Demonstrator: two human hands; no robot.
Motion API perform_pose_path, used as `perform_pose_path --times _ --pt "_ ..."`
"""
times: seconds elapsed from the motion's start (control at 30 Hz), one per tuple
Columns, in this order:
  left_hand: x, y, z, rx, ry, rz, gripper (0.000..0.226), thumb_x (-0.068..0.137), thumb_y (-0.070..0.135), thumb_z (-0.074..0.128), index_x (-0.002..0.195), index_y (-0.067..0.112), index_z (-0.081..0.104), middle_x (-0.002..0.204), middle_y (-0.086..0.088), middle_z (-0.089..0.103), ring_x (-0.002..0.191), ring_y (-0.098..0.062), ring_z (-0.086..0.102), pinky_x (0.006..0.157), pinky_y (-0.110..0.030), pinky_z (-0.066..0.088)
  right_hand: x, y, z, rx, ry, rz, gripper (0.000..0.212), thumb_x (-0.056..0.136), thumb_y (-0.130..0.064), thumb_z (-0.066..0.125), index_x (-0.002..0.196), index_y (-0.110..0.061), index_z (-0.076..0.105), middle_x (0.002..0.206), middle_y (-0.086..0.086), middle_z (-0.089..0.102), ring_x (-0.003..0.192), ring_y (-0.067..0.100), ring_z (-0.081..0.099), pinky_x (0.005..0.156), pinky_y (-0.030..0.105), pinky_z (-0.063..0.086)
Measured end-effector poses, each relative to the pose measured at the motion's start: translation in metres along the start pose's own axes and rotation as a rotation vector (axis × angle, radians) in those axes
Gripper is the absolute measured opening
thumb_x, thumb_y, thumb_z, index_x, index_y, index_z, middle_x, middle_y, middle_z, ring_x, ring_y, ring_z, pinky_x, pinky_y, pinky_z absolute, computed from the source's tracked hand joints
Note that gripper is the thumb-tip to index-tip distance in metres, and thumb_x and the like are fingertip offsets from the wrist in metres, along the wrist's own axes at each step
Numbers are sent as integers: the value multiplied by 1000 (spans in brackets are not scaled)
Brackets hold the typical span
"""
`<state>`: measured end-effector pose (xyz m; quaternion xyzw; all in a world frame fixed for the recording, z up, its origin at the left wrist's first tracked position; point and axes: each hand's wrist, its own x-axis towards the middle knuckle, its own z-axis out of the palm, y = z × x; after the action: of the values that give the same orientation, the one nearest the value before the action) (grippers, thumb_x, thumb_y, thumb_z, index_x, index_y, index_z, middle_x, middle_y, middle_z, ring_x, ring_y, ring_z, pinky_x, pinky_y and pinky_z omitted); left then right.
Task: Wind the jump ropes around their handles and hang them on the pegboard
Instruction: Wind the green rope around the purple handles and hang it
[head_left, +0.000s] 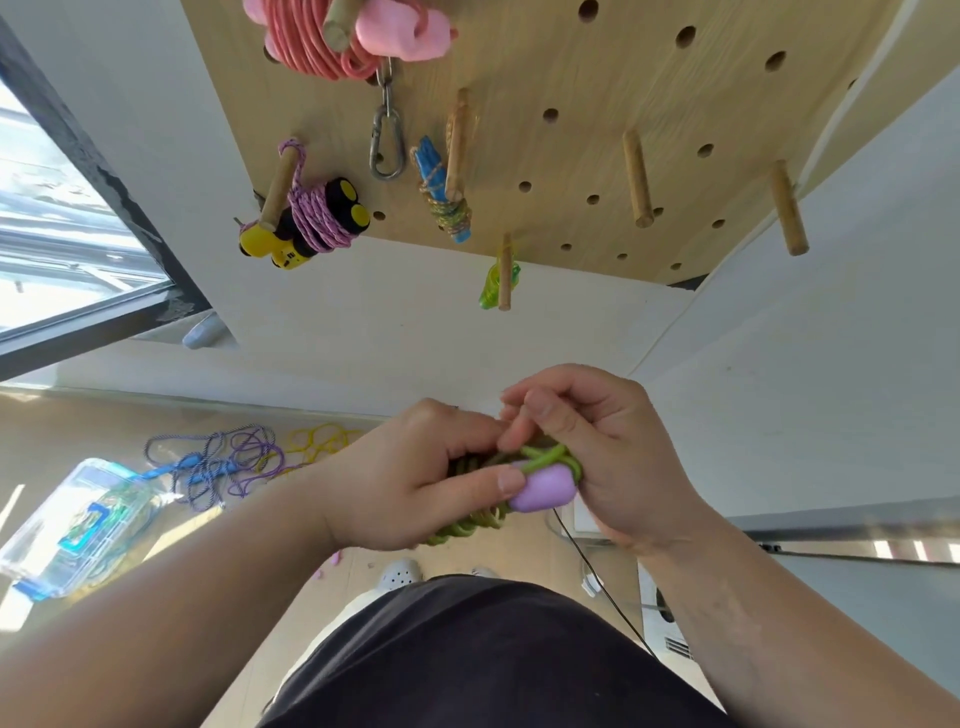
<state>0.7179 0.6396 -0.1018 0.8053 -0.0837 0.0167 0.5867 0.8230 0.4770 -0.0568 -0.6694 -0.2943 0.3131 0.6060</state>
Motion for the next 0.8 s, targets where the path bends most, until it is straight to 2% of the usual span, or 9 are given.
perform_pose_path --times 0.1,0.2,0.27,0.33,0.4,0.5,0.67,0.73,0.8 --pt "0 -1 2 155 66 -3 40 100 43 49 116 12 68 72 4 62 59 -14 56 54 -31 45 7 8 -3 -134 185 43 7 94 -24 65 95 -26 72 86 -11 72 85 7 66 77 28 54" --pt "-6 -5 9 368 312 -130 60 95 58 45 139 18 58 98 14 68 81 -2 61 68 -23 46 7 13 -2 -163 422 29 21 102 -21 56 85 -20 68 79 -13 67 74 7 58 73 30 48" --pt "-10 -6 15 487 437 -174 66 94 60 44 140 15 55 108 9 69 88 -7 64 71 -21 46 1 9 -1 -153 377 46 19 99 -20 60 84 -19 71 77 -9 70 74 10 63 73 29 50" --pt "-10 -6 23 582 491 -140 65 93 54 47 137 6 57 113 -3 72 86 -21 70 69 -27 53 -6 7 1 -167 261 67 8 92 -16 70 87 -21 74 79 -7 74 78 11 69 76 27 54" --pt "-8 -4 29 634 522 -98 63 92 49 50 132 0 59 111 -9 73 80 -27 73 63 -32 57 -10 11 4 -117 254 82 7 86 -15 77 86 -21 74 81 -1 76 81 17 72 81 33 57" --pt "-4 2 35 693 539 -71 62 91 45 52 130 -2 59 106 -9 72 74 -26 72 57 -33 57 -10 13 4 -18 274 87 10 80 -21 82 85 -19 73 82 7 75 83 28 72 83 46 58" --pt "-3 6 41 725 523 -37 63 89 44 54 132 -2 55 108 -8 68 75 -25 69 55 -32 53 -7 1 -5 266 104 231 25 70 -18 78 85 -7 61 78 9 72 76 24 71 75 35 57" --pt "-5 5 43 749 490 -54 65 89 46 55 135 0 52 109 -6 66 76 -23 68 56 -28 48 -5 -3 -7 200 69 254 28 70 -18 79 85 -5 60 77 11 72 75 25 71 76 37 58" --pt "-6 2 45 791 468 -60 66 90 48 53 136 0 52 106 -5 65 75 -22 67 54 -27 46 -3 -3 -6 57 68 265 31 74 -14 82 88 0 58 77 12 72 75 27 73 80 44 61"
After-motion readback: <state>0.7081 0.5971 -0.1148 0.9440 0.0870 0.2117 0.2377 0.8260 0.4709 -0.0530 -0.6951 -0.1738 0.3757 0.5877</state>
